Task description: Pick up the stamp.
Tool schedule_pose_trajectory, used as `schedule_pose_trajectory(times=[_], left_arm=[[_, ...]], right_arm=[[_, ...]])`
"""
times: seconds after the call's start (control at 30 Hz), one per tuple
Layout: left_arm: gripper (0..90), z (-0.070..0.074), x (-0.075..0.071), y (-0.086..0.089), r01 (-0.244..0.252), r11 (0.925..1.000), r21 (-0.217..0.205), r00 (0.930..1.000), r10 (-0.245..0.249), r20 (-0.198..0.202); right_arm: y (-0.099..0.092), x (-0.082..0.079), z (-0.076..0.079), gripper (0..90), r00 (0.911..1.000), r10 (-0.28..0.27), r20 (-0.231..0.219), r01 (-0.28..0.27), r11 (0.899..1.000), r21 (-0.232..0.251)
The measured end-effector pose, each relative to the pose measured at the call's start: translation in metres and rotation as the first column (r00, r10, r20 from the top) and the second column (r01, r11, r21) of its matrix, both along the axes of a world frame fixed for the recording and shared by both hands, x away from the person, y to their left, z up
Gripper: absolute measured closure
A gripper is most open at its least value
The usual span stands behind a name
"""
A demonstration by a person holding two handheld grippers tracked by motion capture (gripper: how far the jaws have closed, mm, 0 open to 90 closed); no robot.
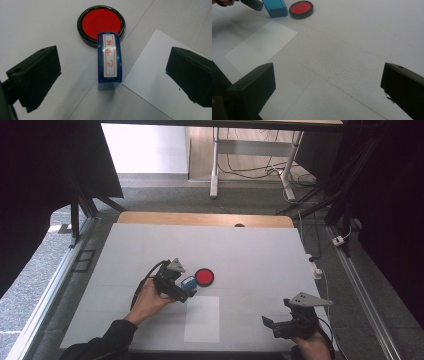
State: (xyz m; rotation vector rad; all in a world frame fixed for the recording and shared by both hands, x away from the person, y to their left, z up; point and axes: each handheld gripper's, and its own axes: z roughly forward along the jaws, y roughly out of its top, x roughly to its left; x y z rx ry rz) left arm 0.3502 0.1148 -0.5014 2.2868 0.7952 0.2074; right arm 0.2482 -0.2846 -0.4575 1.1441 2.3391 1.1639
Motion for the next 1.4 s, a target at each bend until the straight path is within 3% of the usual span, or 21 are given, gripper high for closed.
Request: schedule_pose_trajectory(times=[0.13, 0.27, 0.33, 0.53, 0.8, 0.97, 1.17, 1.4], left_arm=[[1.2, -0.005, 0.004, -0.006, 0.001, 0.9988, 0.048, 1.0000, -0.002, 0.007], [13.4, -0.004, 0.005, -0.007, -0.001, 0.9963, 0.086, 0.9997, -0.002, 0.024], [16.4, -0.003, 0.006, -0.007, -0.007, 0.9962, 0.087, 0.9996, 0.005, 0.027], [37.8, 0.003, 0.005, -0.002, 0.000, 0.9976, 0.070, 0.9991, -0.003, 0.041], [55.5, 0.004, 0.005, -0.002, 0.011, 0.9985, 0.054, 0.9995, -0.012, 0.029], [69.4, 0.004, 0.005, -0.004, 0.022, 0.9975, 0.067, 0.9995, -0.023, 0.020], [70.5, 0.004, 0.005, -0.004, 0.024, 0.9969, 0.075, 0.9994, -0.026, 0.023], [70.6, 0.008, 0.007, -0.002, 0.005, 0.9987, 0.051, 0.9993, -0.003, -0.036]], right_arm=[[0.000, 0.000, 0.000, 0.0, 1.0000, 0.001, 0.001, -0.001, 1.000, 0.000], [0.000, 0.000, 0.000, 0.0, 1.0000, 0.001, 0.001, -0.001, 1.000, 0.001], [0.000, 0.000, 0.000, 0.0, 1.0000, 0.000, 0.001, 0.000, 1.000, -0.001], [0.000, 0.000, 0.000, 0.0, 1.0000, 0.000, 0.002, 0.000, 1.000, 0.000], [0.000, 0.000, 0.000, 0.0, 1.0000, 0.001, 0.002, -0.001, 1.000, -0.001], [0.000, 0.000, 0.000, 0.0, 1.0000, 0.001, 0.002, -0.001, 1.000, 0.000], [0.000, 0.000, 0.000, 0.0, 1.0000, 0.001, 0.004, -0.001, 1.000, 0.001], [0.000, -0.001, 0.000, 0.0, 1.0000, 0.001, 0.007, -0.001, 1.000, 0.004]])
